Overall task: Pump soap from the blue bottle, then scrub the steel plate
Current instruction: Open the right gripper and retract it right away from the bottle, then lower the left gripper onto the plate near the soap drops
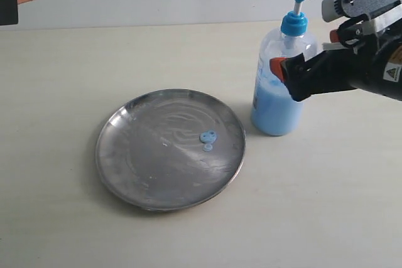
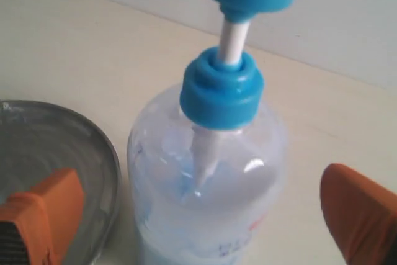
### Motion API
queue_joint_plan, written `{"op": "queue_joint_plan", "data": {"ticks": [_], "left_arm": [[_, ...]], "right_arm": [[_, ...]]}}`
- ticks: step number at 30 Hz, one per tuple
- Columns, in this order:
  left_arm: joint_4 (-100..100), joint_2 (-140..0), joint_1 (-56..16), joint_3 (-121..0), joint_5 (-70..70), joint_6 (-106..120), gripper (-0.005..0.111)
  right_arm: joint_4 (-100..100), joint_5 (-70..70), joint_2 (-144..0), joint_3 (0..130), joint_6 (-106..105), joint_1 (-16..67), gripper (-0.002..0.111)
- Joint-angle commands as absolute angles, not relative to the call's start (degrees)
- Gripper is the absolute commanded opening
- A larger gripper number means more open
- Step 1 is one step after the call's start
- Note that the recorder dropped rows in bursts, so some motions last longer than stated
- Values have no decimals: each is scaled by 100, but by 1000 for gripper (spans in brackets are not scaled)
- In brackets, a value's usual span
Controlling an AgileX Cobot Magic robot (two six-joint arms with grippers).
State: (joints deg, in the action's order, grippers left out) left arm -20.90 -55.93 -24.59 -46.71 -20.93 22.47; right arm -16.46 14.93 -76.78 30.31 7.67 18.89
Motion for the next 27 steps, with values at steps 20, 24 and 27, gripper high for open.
{"op": "queue_joint_plan", "data": {"ticks": [20,24,27], "left_arm": [[-2179,-5560,-2470,-4312,-1940,2229,0],[-2220,-5560,-2470,-4142,-1852,2229,0],[-2500,-5570,-2470,-3980,-1715,2229,0]], "right_arm": [[-1244,-3525,-5115,3001,794,1866,11],[-1003,-3692,-4665,3001,794,1866,0],[-837,-3836,-4322,3001,767,1866,0]]}}
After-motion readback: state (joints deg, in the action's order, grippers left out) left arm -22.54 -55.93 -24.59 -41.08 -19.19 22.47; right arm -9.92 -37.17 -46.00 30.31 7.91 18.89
